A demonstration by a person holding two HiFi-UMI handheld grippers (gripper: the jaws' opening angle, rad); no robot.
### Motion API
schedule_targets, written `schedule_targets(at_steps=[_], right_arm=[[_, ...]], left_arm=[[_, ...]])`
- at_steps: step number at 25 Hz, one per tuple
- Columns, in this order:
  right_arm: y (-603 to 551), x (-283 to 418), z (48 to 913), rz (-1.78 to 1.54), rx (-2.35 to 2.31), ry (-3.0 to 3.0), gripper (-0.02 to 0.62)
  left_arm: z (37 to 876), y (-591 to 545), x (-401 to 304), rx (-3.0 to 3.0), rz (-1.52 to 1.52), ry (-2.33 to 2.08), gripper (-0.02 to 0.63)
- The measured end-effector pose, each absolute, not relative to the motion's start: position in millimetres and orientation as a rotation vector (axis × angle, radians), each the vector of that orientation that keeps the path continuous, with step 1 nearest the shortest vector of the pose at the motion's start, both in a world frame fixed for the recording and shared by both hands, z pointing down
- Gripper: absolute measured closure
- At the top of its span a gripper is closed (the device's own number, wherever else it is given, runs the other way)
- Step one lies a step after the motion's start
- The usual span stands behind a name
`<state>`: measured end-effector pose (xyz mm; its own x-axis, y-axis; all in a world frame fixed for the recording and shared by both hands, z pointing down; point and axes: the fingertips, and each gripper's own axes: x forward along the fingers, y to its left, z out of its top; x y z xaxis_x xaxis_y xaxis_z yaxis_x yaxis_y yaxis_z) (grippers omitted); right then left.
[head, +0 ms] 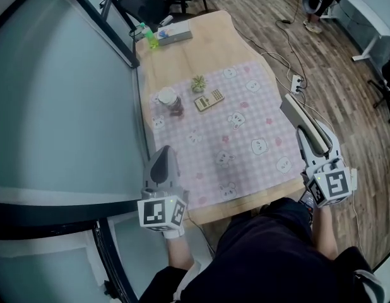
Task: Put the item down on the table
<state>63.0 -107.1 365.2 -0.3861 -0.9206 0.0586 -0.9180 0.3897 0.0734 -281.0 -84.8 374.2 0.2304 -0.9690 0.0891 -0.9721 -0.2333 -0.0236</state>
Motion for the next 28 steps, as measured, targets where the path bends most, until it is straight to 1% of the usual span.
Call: schedule_targets(at_steps=[7, 13, 21, 25, 28], right_arm=[[-121.9, 44.1, 374.8, -0.062, 1.666, -2.545, 0.427], [-145.3, 18.1, 359.2, -0.171, 1.684, -2.696, 0.428], [-165.0, 21.1, 355.9, -0.168, 1.669, -2.766, 0.428], [-174.6, 23.2, 373.1, -0.247, 1.693, -2.755, 0.428], [-190.8, 20.4, 415.7, -0.251, 1.682, -2.720, 0.428]], left_arm=[[377.8, -105.1, -288.4, 2.444, 0.101, -1.906, 0.606], [374.9, -109.1, -290.8, 2.378, 0.100, -1.996, 0.606], [362.0, -109.8, -286.1, 2.342, 0.144, -2.068, 0.606], [365.4, -111.3, -283.7, 2.337, 0.163, -2.069, 0.606], [366.5, -111.1, -280.3, 2.336, 0.186, -2.065, 0.606]])
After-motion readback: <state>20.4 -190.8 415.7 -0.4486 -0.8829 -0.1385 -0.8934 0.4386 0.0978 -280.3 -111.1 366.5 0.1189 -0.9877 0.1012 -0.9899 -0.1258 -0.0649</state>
